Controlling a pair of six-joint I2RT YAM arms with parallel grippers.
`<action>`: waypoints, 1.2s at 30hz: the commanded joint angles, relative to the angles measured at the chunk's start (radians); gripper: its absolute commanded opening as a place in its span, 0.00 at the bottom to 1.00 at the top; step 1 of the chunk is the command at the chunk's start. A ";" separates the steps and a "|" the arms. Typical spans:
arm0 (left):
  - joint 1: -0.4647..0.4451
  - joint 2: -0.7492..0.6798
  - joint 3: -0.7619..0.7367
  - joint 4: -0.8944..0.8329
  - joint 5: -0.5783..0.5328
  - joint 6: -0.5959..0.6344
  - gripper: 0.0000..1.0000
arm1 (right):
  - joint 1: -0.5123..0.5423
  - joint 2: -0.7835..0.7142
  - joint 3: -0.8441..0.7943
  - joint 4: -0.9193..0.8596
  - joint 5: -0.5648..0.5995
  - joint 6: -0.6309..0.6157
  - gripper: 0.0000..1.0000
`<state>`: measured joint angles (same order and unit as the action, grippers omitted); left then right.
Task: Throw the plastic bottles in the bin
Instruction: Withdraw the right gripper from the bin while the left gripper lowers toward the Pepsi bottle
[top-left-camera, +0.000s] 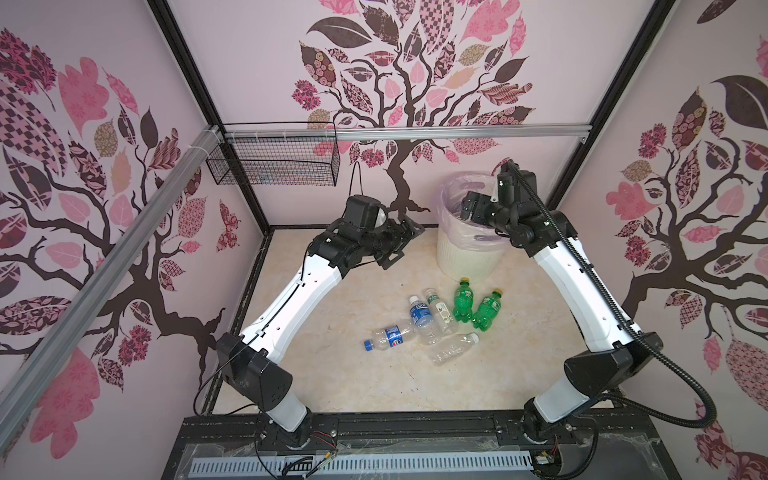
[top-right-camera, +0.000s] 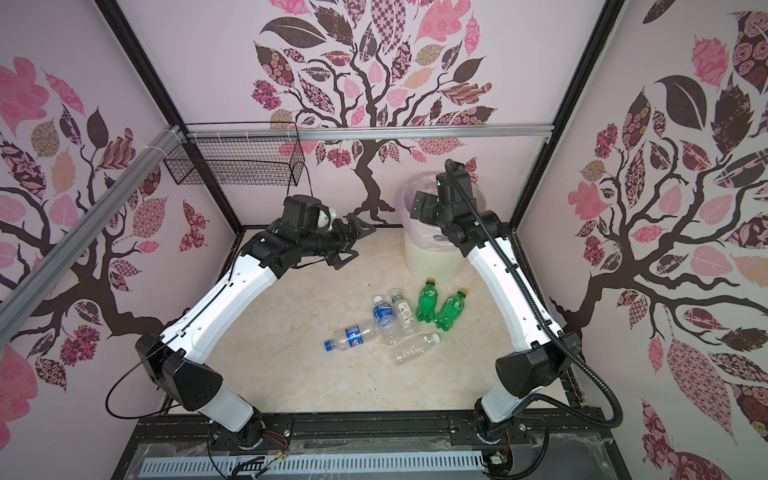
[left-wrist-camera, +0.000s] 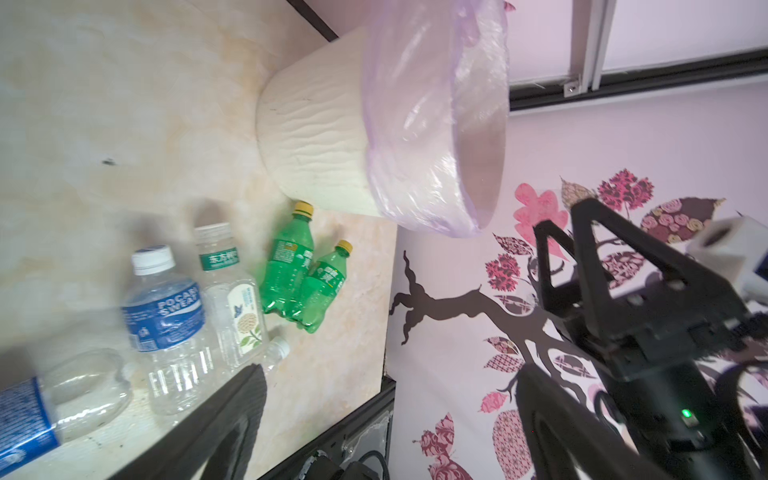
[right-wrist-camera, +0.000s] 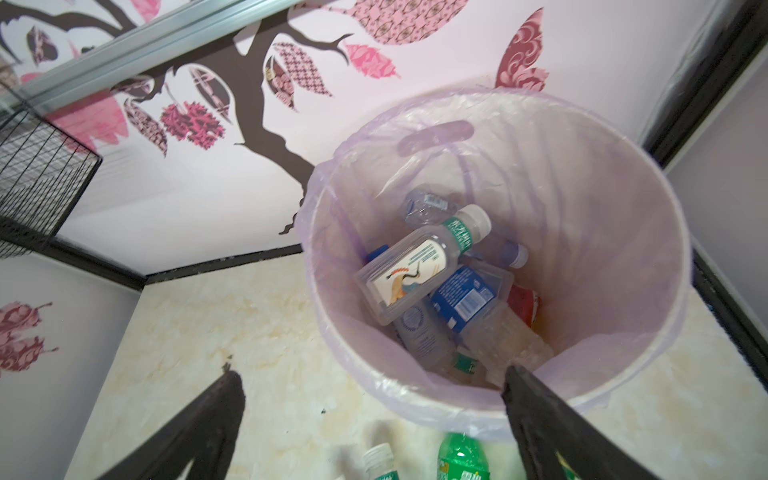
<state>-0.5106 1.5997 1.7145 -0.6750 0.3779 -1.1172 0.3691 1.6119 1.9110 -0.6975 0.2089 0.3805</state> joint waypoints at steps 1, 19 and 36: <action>0.036 -0.052 -0.084 -0.010 -0.011 0.018 0.97 | 0.042 -0.055 -0.027 -0.044 0.030 -0.016 1.00; 0.059 -0.114 -0.283 -0.252 -0.049 0.318 0.97 | 0.214 -0.216 -0.334 -0.112 0.059 -0.030 1.00; -0.039 -0.127 -0.505 -0.336 -0.170 0.588 0.97 | 0.245 -0.386 -0.711 -0.102 0.000 0.049 1.00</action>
<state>-0.5167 1.4681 1.2278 -1.0119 0.2489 -0.5953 0.6086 1.2770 1.2083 -0.7910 0.2256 0.3935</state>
